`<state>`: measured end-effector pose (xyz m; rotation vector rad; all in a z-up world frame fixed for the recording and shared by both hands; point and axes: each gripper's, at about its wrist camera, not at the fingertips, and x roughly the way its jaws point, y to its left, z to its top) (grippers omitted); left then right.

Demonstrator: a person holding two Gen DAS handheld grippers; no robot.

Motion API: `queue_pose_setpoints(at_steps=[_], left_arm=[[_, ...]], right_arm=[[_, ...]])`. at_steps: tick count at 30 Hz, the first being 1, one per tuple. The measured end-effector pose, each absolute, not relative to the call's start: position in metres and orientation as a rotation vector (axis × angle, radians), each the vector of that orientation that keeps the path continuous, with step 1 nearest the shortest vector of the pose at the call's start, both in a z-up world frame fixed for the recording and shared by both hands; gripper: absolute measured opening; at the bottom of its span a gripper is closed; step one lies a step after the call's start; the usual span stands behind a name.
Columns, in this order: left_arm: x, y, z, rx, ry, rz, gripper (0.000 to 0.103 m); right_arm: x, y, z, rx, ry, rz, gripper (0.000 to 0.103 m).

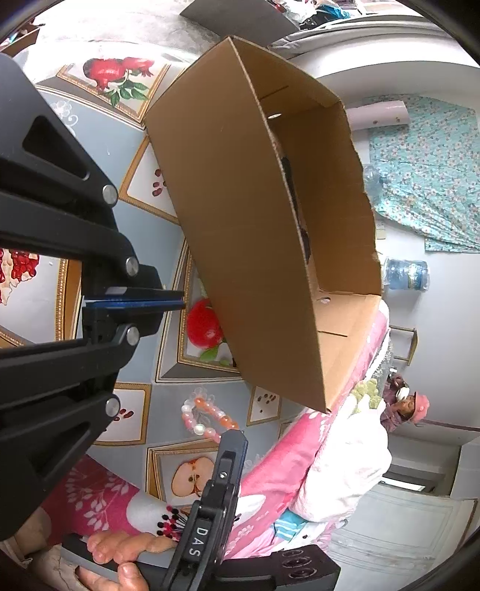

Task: Organize jewelry
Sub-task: 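Lift the pink-orange bracelet off the table with the right gripper, then carry the bracelet into the cardboard box and open the right gripper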

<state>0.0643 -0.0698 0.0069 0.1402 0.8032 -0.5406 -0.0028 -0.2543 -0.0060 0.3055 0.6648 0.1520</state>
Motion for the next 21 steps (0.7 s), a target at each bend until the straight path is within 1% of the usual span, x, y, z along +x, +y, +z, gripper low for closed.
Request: queue_pose_setpoints(at_steps=[21], left_arm=[[0.039,-0.049,0.033,0.137,0.710,-0.484,0.000]], right_arm=[[-0.029,-0.237,0.020,0.262,0.576,0.149,0.007]])
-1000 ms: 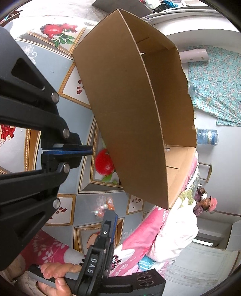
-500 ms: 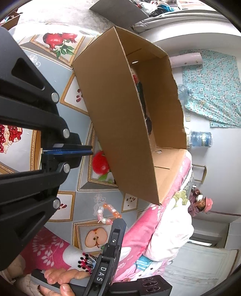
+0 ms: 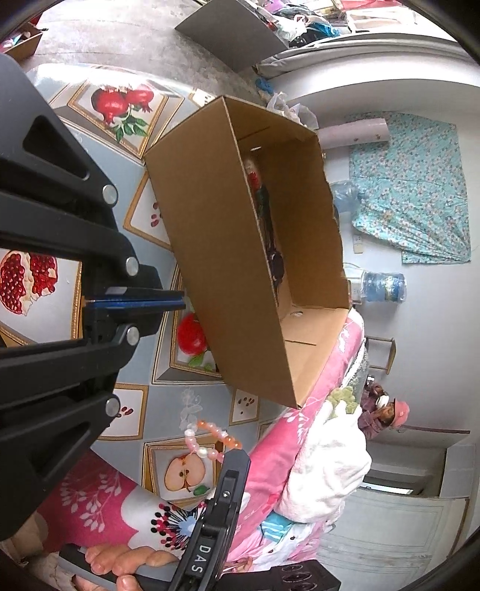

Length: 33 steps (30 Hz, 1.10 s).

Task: Organize jewelry
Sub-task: 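Carry the bracelet into the cardboard box and open the right gripper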

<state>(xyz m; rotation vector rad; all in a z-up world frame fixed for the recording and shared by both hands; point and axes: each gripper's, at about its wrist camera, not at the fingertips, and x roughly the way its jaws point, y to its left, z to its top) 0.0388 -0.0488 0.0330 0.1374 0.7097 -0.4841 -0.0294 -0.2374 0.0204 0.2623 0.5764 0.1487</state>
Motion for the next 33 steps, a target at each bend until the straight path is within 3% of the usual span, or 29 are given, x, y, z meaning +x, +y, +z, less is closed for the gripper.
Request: queue_pose_setpoints(at_steps=[12,20,33], left_arm=[[0.031,-0.016,0.085,0.050,0.565,-0.496,0.000],[0.067,-0.001,0.127,0.018,0.498,-0.517,0.000],[0.186,-0.011,0.061,-0.133,0.892,-0.581,0.000]], right_arm=[[-0.022,-0.226,0.062,0.231,0.494,0.206,0.007],[0.021,-0.221,0.098,0.261,0.418,0.295,0.007],[0.101,-0.228,0.081,0.297,0.523,0.332,0.007]])
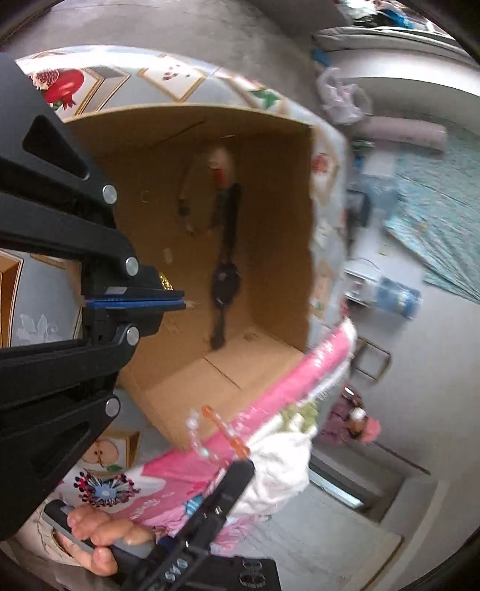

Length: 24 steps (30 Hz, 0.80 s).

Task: Organize jewelry
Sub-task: 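Carry the bracelet into the cardboard box and open the right gripper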

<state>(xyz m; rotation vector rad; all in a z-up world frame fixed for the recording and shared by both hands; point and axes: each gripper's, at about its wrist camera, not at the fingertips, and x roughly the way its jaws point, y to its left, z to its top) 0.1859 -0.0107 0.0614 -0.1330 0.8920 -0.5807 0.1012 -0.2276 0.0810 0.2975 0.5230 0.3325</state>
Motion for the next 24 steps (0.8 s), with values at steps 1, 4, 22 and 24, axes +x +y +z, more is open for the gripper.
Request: queue_pose_setpoints(at_steps=[1,4,22,24], left_arm=[[0.190,-0.012,0.056,-0.132,0.915,-0.585,0.000],[0.196,-0.014,0.045,-0.136,0.952,-0.585,0.000],[0.206,0.008,0.045,-0.192,0.900,-0.545,0.012],[0.202,0.011,0.050,-0.186,0.874,-0.547,0.015]], right_arm=[[0.104,-0.228,0.079,0.300,0.535,0.333,0.007],[0.117,-0.231,0.070,0.308,0.577,0.335,0.007],[0.172,-0.228,0.052,0.372,0.762,0.387,0.008],[0.183,-0.221,0.050,0.381,0.798,0.409,0.007]])
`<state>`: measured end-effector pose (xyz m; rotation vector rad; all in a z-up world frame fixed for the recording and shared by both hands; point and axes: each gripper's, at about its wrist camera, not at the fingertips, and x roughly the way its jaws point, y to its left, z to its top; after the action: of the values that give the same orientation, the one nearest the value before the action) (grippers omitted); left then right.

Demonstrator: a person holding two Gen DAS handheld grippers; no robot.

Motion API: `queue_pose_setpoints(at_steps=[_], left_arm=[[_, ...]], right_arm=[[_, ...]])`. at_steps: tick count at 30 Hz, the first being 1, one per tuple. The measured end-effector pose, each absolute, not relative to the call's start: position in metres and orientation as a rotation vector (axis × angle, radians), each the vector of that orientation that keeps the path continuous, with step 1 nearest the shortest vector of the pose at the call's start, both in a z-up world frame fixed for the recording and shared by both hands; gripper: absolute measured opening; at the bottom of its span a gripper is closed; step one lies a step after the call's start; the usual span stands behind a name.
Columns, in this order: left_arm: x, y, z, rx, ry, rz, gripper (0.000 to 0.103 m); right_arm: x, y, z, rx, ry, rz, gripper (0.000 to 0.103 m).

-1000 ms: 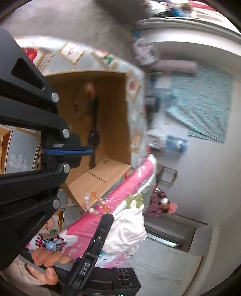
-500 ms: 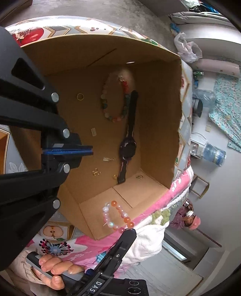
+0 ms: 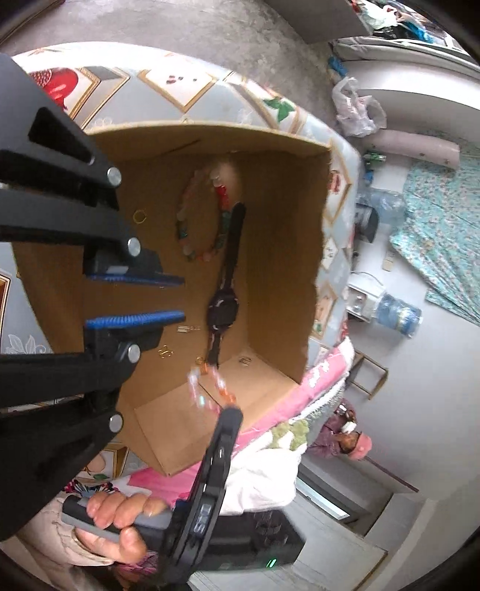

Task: Organize jewelry
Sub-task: 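Carry the bracelet into the cardboard box and open the right gripper, then withdraw the right gripper from the box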

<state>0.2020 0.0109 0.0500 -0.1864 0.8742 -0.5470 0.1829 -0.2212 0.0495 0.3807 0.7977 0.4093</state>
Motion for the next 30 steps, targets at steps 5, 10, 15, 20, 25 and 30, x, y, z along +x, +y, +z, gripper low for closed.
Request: queue_pose_setpoints(at_steps=[5,10,15,20,25,30], left_arm=[[0.193,0.015,0.056,-0.185,0.839,-0.557,0.019],[0.185,0.015,0.056,-0.171,0.831,-0.554,0.024],[0.173,0.017,0.064,-0.148,0.794,-0.534,0.037],[0.158,0.020,0.072,-0.128,0.765,-0.500,0.057],[0.144,0.023,0.083,-0.120,0.734,-0.412,0.085],[0.125,0.025,0.093,-0.098,0.706,-0.352,0.097]], right_arm=[[0.200,-0.206,0.051,0.378,0.850,0.434,0.012],[0.192,-0.207,0.047,0.360,0.877,0.398,0.018],[0.169,-0.222,0.050,0.391,0.854,0.349,0.019],[0.138,-0.229,0.060,0.401,0.795,0.320,0.021],[0.109,-0.224,0.069,0.355,0.738,0.271,0.035],[0.070,-0.208,0.079,0.202,0.643,0.157,0.061]])
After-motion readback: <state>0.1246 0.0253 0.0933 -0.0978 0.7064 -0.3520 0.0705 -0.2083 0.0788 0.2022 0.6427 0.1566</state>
